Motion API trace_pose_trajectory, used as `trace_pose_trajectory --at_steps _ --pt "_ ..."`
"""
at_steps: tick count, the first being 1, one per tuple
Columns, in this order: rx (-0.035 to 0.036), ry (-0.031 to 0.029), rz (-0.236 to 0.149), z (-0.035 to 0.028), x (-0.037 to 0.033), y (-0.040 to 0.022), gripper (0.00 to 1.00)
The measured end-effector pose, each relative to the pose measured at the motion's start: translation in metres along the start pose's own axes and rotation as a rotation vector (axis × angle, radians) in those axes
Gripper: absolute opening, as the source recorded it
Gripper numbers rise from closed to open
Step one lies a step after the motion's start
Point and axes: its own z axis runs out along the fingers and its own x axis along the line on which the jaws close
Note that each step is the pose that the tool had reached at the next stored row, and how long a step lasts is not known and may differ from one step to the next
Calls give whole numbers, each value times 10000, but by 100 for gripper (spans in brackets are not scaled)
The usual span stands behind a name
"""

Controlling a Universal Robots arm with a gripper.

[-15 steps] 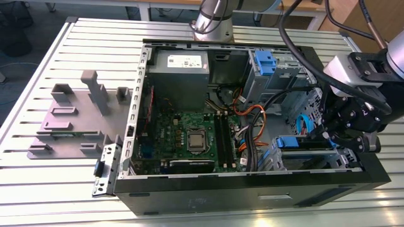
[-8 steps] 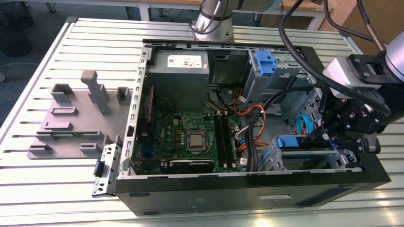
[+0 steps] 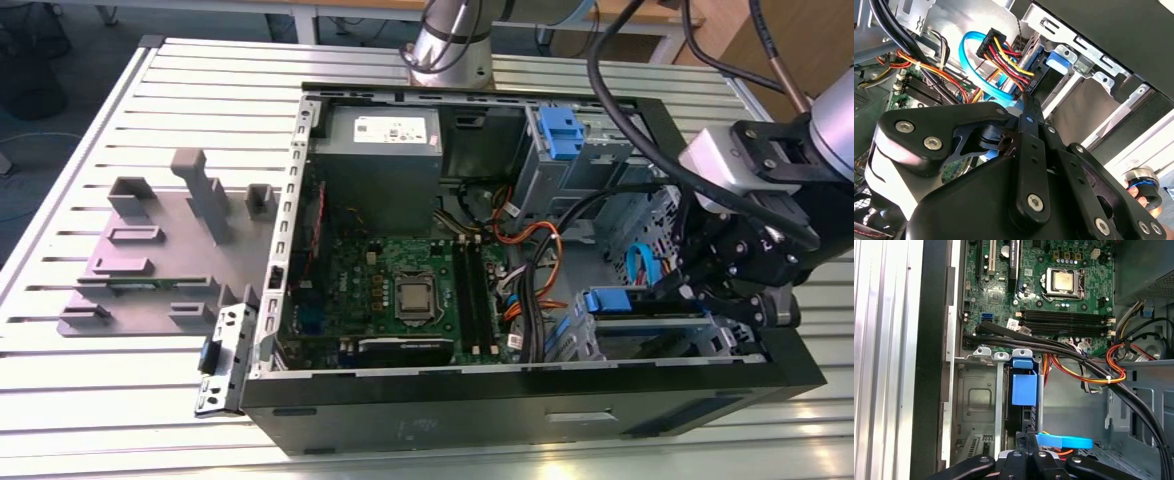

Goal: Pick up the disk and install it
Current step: 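Insert the second disk wire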

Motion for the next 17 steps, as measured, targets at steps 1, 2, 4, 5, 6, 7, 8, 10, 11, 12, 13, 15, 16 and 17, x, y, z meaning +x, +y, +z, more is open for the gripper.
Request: trace_pose_trajectory --at_steps 1,2,4,5,6,7,8,10,11,12,13,15,16,17 --pt "0 0 0 4 1 0 11" --pt "0 2 0 8 1 0 11" --pt "0 4 0 15 2 -1 11" --pt "0 3 0 16 3 -1 11" --pt "0 4 0 16 3 -1 11" --pt "0 2 0 17 3 -1 11" --pt "0 2 0 18 3 -1 11" --pt "0 3 0 18 3 -1 11" --pt "0 3 0 18 3 -1 11" --pt "0 3 0 18 3 -1 11" --pt "0 3 0 18 3 -1 11" --pt "0 4 0 18 3 -1 11" --pt "0 4 0 18 3 -1 18" --pt "0 5 0 18 3 -1 18"
